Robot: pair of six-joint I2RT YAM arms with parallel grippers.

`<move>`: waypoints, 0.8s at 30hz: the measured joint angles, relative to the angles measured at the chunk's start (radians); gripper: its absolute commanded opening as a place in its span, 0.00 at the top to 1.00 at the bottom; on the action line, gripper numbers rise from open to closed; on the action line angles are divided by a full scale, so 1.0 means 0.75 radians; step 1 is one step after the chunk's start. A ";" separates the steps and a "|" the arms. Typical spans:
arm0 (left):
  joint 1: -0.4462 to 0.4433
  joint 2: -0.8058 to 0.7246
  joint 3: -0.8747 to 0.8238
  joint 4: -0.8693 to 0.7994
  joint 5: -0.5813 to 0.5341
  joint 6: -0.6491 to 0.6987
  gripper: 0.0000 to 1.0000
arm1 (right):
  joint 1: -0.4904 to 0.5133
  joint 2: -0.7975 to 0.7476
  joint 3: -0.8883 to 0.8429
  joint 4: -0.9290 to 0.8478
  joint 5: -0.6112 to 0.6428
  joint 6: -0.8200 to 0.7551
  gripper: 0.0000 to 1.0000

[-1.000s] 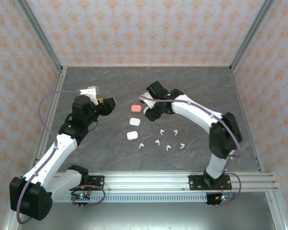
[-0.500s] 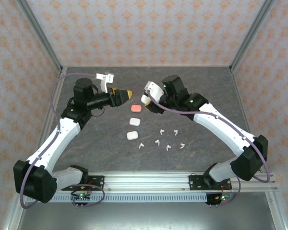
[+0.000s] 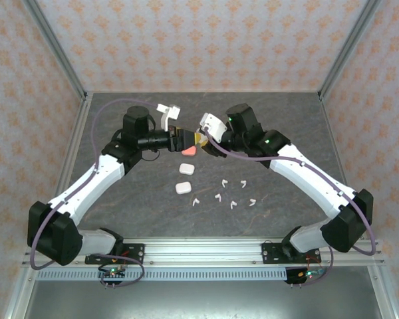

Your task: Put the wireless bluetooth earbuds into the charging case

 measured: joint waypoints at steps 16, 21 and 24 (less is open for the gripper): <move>-0.040 0.076 0.018 0.001 0.019 -0.009 0.74 | 0.003 0.000 -0.002 -0.003 0.001 0.001 0.57; -0.040 0.076 0.018 -0.001 0.019 -0.008 0.80 | 0.002 0.000 -0.002 -0.005 0.011 0.018 0.47; -0.040 0.075 0.020 -0.001 0.018 0.017 0.84 | -0.009 -0.001 -0.002 -0.015 -0.006 0.048 0.33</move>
